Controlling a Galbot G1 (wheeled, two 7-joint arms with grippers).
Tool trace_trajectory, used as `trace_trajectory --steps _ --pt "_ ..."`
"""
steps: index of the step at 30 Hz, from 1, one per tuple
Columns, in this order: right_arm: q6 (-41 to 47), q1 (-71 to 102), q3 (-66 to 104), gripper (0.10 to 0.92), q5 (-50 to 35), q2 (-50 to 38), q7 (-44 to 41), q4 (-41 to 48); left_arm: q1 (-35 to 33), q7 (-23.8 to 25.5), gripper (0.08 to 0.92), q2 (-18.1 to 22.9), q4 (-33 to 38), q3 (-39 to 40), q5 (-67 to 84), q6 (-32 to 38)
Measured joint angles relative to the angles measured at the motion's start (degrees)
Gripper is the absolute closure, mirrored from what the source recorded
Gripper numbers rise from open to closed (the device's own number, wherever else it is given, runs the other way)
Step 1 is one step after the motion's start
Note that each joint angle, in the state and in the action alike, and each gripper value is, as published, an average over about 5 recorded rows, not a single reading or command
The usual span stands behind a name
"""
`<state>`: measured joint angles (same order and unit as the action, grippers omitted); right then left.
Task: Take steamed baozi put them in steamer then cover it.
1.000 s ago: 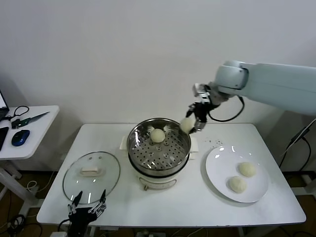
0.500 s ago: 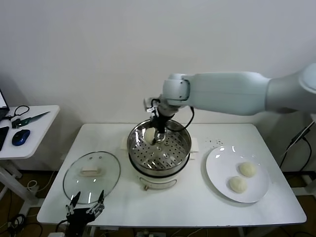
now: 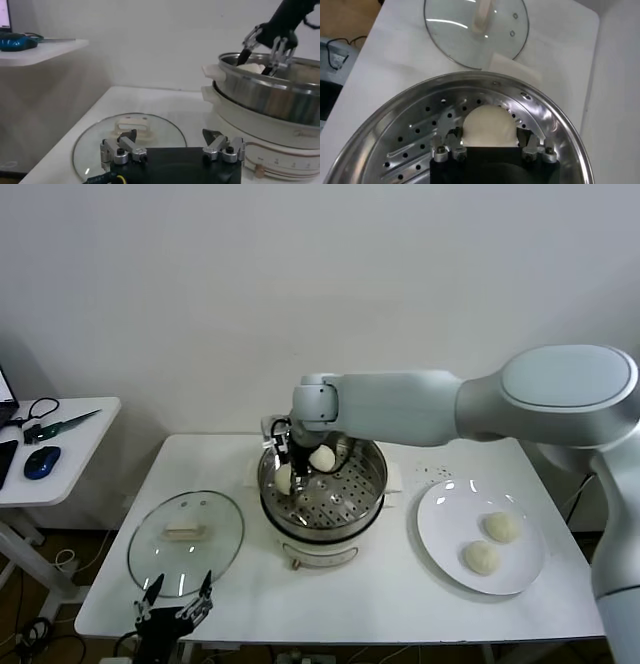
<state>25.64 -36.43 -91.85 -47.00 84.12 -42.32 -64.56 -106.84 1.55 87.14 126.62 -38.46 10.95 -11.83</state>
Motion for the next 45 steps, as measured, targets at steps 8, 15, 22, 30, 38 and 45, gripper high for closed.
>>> trace_trajectory --steps 8,15,22,30,38,45 --pt "-0.42 -0.03 0.02 0.206 0.13 0.00 -0.37 0.31 -0.06 -0.04 0.177 0.04 0.26 -0.20 0.07 -0.21" --pt "-2.64 -5.55 -1.53 0.202 -1.15 -5.49 -3.25 -3.86 -0.14 0.00 0.177 0.22 0.72 -0.03 -0.14 -0.52" --pt "-6.21 -14.45 -6.55 0.203 -0.54 -18.64 -8.20 -11.66 0.25 0.03 0.177 0.19 0.77 0.15 -0.26 -0.72" --pt "-8.74 -16.55 -11.02 0.203 7.50 -36.53 -10.74 -18.75 0.40 0.04 0.177 0.18 0.81 0.09 -0.25 -0.76" --pt "-9.26 -6.09 -5.45 0.203 17.57 -50.06 -11.26 -20.83 0.32 0.05 0.177 0.44 0.85 -0.20 -0.58 -0.87" --pt "-9.36 5.69 2.95 0.203 24.61 -55.80 -11.35 -20.36 0.02 0.05 0.177 0.78 0.85 -0.18 -0.92 -0.99"
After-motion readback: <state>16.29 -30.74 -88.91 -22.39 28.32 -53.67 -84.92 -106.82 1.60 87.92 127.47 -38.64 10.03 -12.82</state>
